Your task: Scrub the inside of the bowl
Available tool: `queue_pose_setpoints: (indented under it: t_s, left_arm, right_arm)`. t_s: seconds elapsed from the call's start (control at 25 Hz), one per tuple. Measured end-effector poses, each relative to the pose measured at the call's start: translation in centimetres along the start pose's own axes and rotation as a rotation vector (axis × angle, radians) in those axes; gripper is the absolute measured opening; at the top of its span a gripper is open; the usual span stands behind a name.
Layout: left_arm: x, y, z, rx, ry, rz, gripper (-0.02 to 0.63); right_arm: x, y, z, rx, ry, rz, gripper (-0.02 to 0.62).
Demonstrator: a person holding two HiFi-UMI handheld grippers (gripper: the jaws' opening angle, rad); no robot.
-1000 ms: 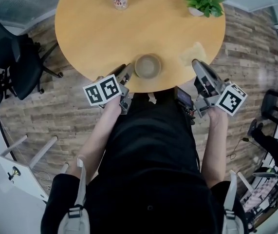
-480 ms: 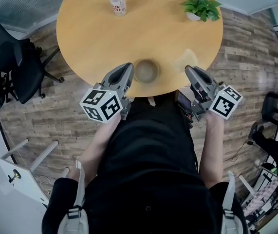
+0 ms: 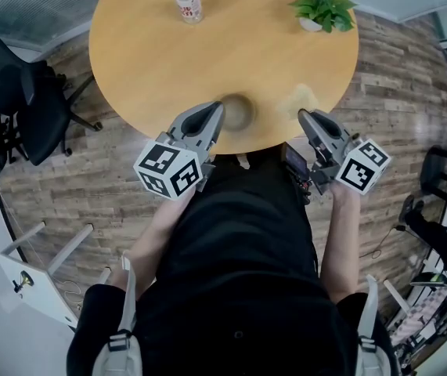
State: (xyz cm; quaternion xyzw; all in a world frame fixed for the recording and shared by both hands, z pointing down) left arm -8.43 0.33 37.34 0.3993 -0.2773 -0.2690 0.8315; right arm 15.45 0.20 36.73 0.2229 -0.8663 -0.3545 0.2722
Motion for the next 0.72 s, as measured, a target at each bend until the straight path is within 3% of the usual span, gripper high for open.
queue_pose_setpoints:
  t_s: [0.72]
  left_arm:
    - [0.82,0.43,-0.49,0.034,0.010,0.044,0.012]
  right_arm:
    - [-0.24,0.17,-0.11,-0.024,0.006,0.032,0.023]
Point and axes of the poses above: the fingertips, and each gripper's own axes: x forward along the fingers, z to its left, y out of its underside, the point moved 5 cm from there along -x, backward along the fingers, and after that the axes turned 3 degrees about y, right-handed, at the moved point
